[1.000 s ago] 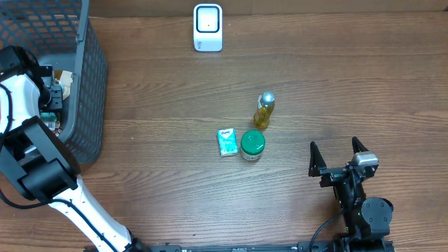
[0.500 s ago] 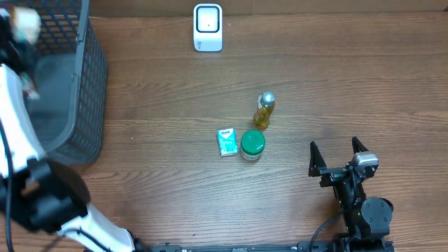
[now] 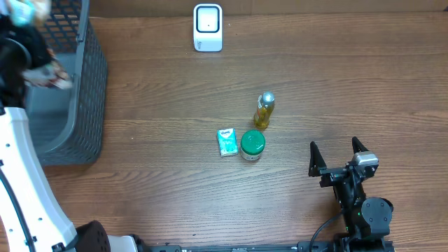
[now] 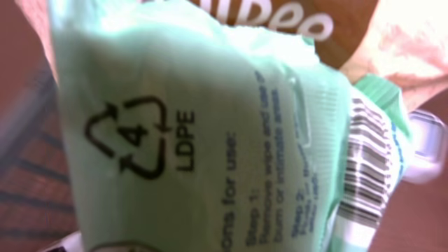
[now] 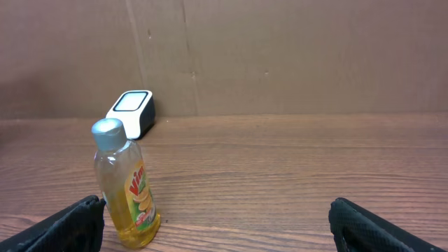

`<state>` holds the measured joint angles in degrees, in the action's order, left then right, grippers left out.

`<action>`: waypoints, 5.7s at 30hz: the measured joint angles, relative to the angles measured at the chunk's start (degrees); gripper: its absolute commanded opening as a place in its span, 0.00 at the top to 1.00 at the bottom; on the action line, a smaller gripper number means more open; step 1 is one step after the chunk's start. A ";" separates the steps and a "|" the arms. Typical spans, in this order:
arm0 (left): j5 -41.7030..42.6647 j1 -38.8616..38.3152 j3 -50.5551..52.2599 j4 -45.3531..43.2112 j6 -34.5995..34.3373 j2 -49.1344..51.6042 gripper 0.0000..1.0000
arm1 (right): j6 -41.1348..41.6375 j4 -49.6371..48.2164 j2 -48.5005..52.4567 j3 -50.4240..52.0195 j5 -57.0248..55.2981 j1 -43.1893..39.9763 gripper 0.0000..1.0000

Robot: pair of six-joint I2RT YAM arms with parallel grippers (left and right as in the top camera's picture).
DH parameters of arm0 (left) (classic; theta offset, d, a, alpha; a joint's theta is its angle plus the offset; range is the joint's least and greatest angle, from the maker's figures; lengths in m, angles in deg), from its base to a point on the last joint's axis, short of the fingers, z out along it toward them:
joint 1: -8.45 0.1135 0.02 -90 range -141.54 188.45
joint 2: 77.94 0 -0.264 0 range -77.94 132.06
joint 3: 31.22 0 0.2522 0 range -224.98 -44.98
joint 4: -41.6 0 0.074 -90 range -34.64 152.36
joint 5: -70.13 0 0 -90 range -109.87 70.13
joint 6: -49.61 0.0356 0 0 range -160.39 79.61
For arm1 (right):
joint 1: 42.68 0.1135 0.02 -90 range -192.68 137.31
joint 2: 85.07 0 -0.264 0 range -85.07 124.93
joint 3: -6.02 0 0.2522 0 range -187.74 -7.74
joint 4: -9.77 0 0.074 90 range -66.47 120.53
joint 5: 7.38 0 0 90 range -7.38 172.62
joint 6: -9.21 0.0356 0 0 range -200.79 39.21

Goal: Scan the item barcode

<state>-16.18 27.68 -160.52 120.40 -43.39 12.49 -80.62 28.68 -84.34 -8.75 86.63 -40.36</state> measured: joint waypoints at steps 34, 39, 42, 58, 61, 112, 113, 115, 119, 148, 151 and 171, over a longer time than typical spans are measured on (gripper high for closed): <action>6.78 -34.80 37.55 -2.62 -26.03 -0.31 0.96 | -0.02 -0.11 0.00 0.00 0.00 0.00 0.00; 0.11 -41.64 47.78 -17.07 -31.93 -0.28 0.96 | 0.02 -0.04 0.00 0.00 0.00 0.00 0.00; -5.42 -44.96 52.72 -24.33 -33.97 -0.28 0.96 | 0.00 -0.02 0.00 0.00 0.00 0.00 0.00; -14.29 -48.50 60.61 -34.45 -36.04 5.75 0.51 | 0.00 -0.07 0.00 0.00 0.00 0.00 0.00; -14.84 -48.50 60.61 -34.86 -36.06 6.51 0.30 | 0.04 -0.02 0.00 0.00 0.02 0.00 0.00; -8.57 -44.94 38.80 -8.07 -26.80 9.92 0.45 | 0.02 -0.04 0.00 0.00 0.00 0.00 0.00; -8.57 -44.94 38.80 -8.13 -26.82 10.19 0.45 | 0.00 -0.04 0.00 0.00 0.00 0.00 0.00; -8.59 -44.94 38.80 -8.39 -26.80 10.43 0.45 | -0.02 -0.04 0.00 0.00 0.02 0.00 0.00; -8.37 -43.85 38.62 -8.13 -26.80 10.47 0.45 | 0.02 -0.02 0.00 0.00 0.00 0.00 0.00; -2.80 -26.73 28.24 -5.62 -25.27 10.64 0.00 | 0.00 -0.02 0.00 0.00 0.02 0.00 0.00; -2.80 -26.71 28.24 -5.62 -25.27 10.64 0.00 | 0.00 -0.02 0.00 0.00 0.00 0.00 0.00; -2.80 -26.71 28.24 -5.62 -25.27 10.64 0.00 | 0.00 -0.04 0.00 0.00 0.02 0.00 0.00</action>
<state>-18.98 0.97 -132.28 114.78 -68.66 23.14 -80.62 28.63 -84.34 -8.75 86.65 -40.36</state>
